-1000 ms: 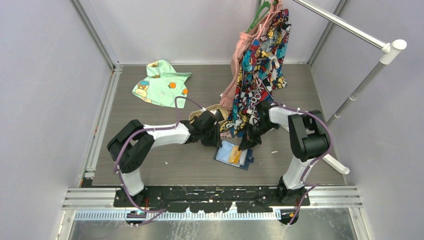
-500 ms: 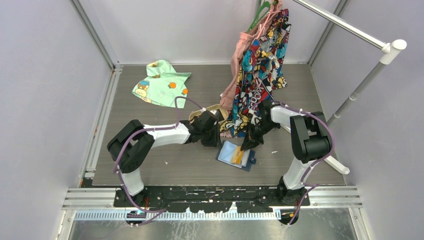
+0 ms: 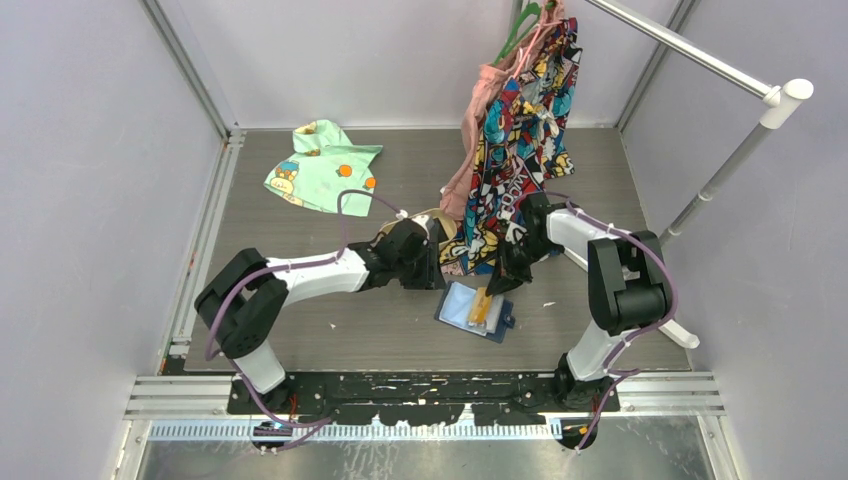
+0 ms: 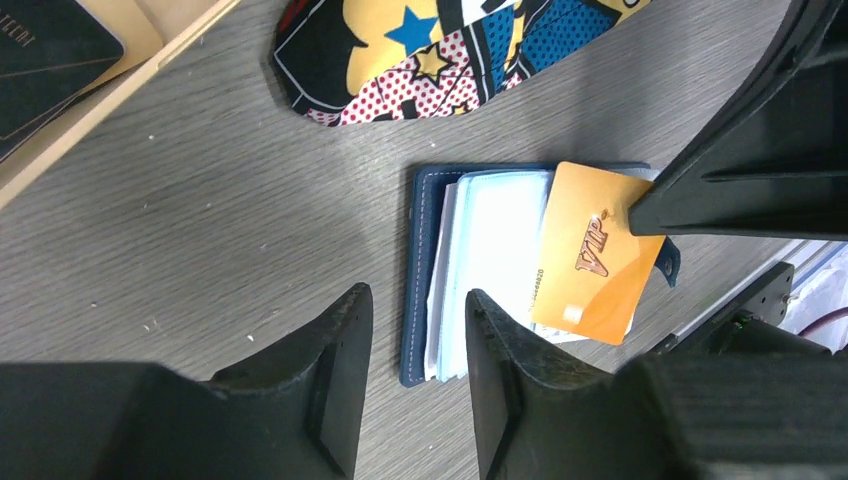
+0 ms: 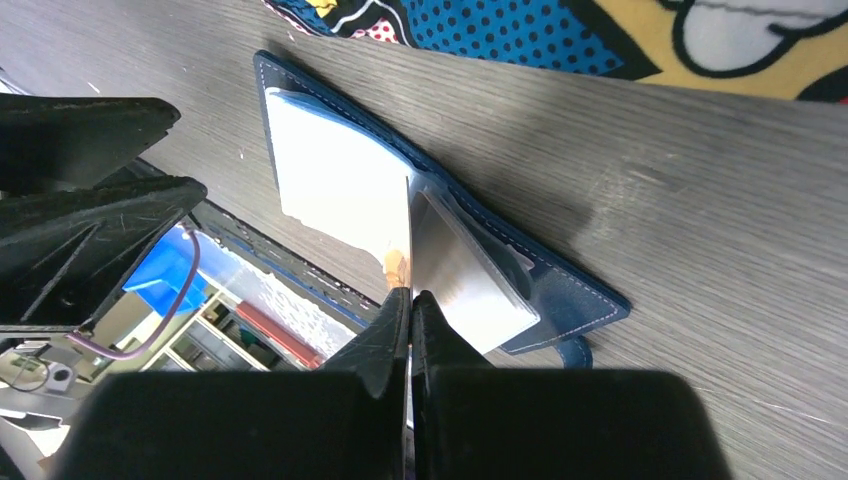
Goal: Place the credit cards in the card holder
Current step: Insert the credit card into the card holder.
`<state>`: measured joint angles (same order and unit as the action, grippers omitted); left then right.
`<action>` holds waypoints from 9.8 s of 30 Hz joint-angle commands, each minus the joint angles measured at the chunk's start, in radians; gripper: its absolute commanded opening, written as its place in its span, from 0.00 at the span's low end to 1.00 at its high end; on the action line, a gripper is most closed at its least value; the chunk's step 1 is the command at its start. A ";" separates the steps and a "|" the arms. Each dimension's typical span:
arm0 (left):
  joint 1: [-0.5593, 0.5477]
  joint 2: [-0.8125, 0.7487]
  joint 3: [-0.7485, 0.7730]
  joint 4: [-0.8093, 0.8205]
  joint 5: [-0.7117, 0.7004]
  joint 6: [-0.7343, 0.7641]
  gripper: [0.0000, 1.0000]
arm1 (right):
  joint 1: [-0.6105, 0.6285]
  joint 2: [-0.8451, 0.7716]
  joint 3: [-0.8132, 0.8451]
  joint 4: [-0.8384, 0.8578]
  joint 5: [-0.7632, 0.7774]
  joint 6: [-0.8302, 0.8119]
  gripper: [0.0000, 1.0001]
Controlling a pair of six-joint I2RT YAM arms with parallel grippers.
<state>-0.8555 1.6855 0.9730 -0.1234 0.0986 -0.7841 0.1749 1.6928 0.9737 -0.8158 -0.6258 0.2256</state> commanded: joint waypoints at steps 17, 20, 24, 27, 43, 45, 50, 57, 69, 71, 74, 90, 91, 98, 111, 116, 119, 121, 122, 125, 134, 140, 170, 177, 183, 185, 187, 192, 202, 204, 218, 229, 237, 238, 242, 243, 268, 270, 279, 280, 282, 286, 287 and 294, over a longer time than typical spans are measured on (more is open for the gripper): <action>-0.032 0.134 0.093 0.025 0.085 -0.018 0.46 | -0.018 -0.021 0.058 -0.014 0.075 -0.062 0.01; -0.033 0.142 0.096 0.033 0.102 -0.033 0.43 | -0.017 -0.010 0.060 -0.016 0.075 -0.062 0.01; -0.033 0.157 0.108 0.022 0.111 -0.050 0.38 | -0.018 -0.003 0.060 -0.015 0.079 -0.060 0.01; -0.033 0.174 0.126 -0.003 0.103 -0.056 0.27 | -0.018 0.003 0.062 -0.013 0.079 -0.060 0.01; -0.031 -0.010 0.029 0.106 0.019 -0.010 0.39 | -0.017 0.013 0.067 -0.016 0.060 -0.072 0.01; -0.032 -0.008 0.038 0.117 0.050 -0.001 0.40 | -0.017 0.015 0.068 -0.018 0.059 -0.072 0.01; -0.033 0.055 0.084 0.131 0.123 -0.005 0.40 | -0.017 0.014 0.067 -0.016 0.057 -0.072 0.01; -0.033 0.131 0.138 0.068 0.149 0.008 0.38 | -0.017 0.013 0.066 -0.017 0.055 -0.072 0.01; -0.039 0.198 0.174 0.043 0.199 0.004 0.28 | -0.018 0.012 0.065 -0.019 0.057 -0.072 0.01; -0.042 0.208 0.181 0.041 0.207 0.002 0.27 | -0.017 0.013 0.066 -0.018 0.057 -0.072 0.01; -0.044 0.225 0.193 0.023 0.213 -0.003 0.27 | -0.017 0.014 0.066 -0.020 0.057 -0.072 0.01; -0.018 0.002 -0.079 0.160 -0.032 -0.229 0.00 | -0.017 -0.018 0.038 0.062 -0.059 -0.082 0.01; -0.017 -0.014 -0.101 0.179 -0.050 -0.245 0.00 | -0.017 -0.014 0.035 0.077 -0.064 -0.080 0.01; -0.007 -0.047 -0.178 0.253 -0.069 -0.313 0.00 | -0.001 0.026 0.024 0.136 -0.099 -0.072 0.01; 0.009 -0.052 -0.238 0.316 -0.080 -0.390 0.00 | 0.063 0.044 -0.030 0.227 -0.137 -0.005 0.01; 0.011 -0.046 -0.243 0.323 -0.083 -0.391 0.00 | 0.062 0.046 -0.056 0.225 -0.153 0.036 0.01; 0.013 -0.040 -0.239 0.330 -0.079 -0.383 0.00 | 0.063 0.050 -0.069 0.222 -0.166 0.047 0.01; 0.014 -0.033 -0.233 0.329 -0.072 -0.375 0.00 | 0.063 0.053 -0.078 0.232 -0.176 0.050 0.01; 0.015 -0.029 -0.231 0.329 -0.066 -0.372 0.00 | 0.062 0.058 -0.080 0.237 -0.182 0.056 0.01; 0.020 -0.017 -0.222 0.325 -0.051 -0.368 0.00 | 0.063 0.080 -0.079 0.240 -0.206 0.064 0.01; 0.026 0.003 -0.214 0.308 -0.029 -0.376 0.00 | 0.061 0.150 -0.060 0.251 -0.240 0.077 0.01; 0.029 0.016 -0.202 0.291 -0.011 -0.372 0.00 | 0.055 0.161 -0.041 0.253 -0.224 0.046 0.01; 0.042 0.074 -0.153 0.257 0.070 -0.353 0.01 | 0.012 0.272 -0.004 0.295 -0.292 -0.008 0.01; 0.042 0.076 -0.138 0.235 0.074 -0.344 0.05 | 0.039 0.276 0.003 0.297 -0.297 -0.002 0.01; 0.041 0.044 -0.120 0.169 0.040 -0.324 0.17 | 0.046 0.289 0.012 0.302 -0.287 0.004 0.03; 0.039 0.010 -0.102 0.114 0.010 -0.302 0.26 | 0.047 0.290 0.013 0.300 -0.286 0.004 0.03; 0.033 -0.029 -0.063 0.030 -0.027 -0.263 0.32 | 0.048 0.290 0.014 0.300 -0.282 0.006 0.04; 0.003 -0.093 0.030 -0.117 -0.081 -0.149 0.35 | 0.047 0.292 0.017 0.294 -0.274 0.008 0.05; -0.122 0.088 0.247 -0.117 0.059 -0.090 0.14 | 0.048 0.296 0.023 0.283 -0.264 0.004 0.06; -0.134 0.131 0.289 -0.134 0.071 -0.086 0.12 | 0.047 0.299 0.026 0.283 -0.261 0.004 0.06; -0.152 0.289 0.472 -0.325 0.031 -0.050 0.12 | 0.046 0.313 0.034 0.274 -0.264 0.011 0.06; -0.162 0.305 0.440 -0.346 -0.079 -0.026 0.15 | 0.052 0.315 0.040 0.266 -0.265 0.011 0.15; -0.161 0.262 0.372 -0.340 -0.186 -0.049 0.16 | 0.055 0.309 0.048 0.246 -0.272 -0.007 0.27; -0.160 0.257 0.366 -0.338 -0.195 -0.051 0.16 | 0.056 0.308 0.049 0.244 -0.271 -0.009 0.27; -0.156 0.249 0.350 -0.325 -0.202 -0.055 0.18 | 0.057 0.301 0.055 0.235 -0.277 -0.017 0.29; -0.155 0.250 0.349 -0.327 -0.204 -0.055 0.18 | 0.056 0.297 0.055 0.233 -0.280 -0.018 0.29; -0.147 -0.371 -0.074 -0.044 -0.325 0.208 0.29 | 0.058 -0.081 0.009 0.231 -0.320 -0.243 0.31; -0.140 -0.435 -0.137 0.022 -0.338 0.221 0.42 | 0.059 -0.157 -0.009 0.234 -0.281 -0.298 0.29; -0.026 -0.525 -0.411 0.430 -0.042 0.042 0.60 | 0.162 -0.323 -0.124 0.391 -0.221 -0.658 0.17; -0.015 -0.515 -0.429 0.474 -0.022 0.019 0.60 | 0.186 -0.337 -0.139 0.386 -0.161 -0.706 0.16; 0.008 -0.479 -0.443 0.517 0.015 -0.007 0.60 | 0.216 -0.362 -0.181 0.418 -0.075 -0.756 0.15; 0.025 -0.396 -0.430 0.548 0.095 -0.052 0.56 | 0.253 -0.358 -0.205 0.444 -0.014 -0.793 0.13; 0.027 -0.374 -0.435 0.575 0.108 -0.065 0.53 | 0.271 -0.350 -0.202 0.448 0.008 -0.794 0.12; 0.035 -0.262 -0.456 0.676 0.122 -0.121 0.44 | 0.351 -0.298 -0.170 0.409 0.088 -0.846 0.07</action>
<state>-0.8291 1.3865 0.5205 0.4179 0.1814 -0.8658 0.5003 1.3823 0.7631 -0.4221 -0.5995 -0.5518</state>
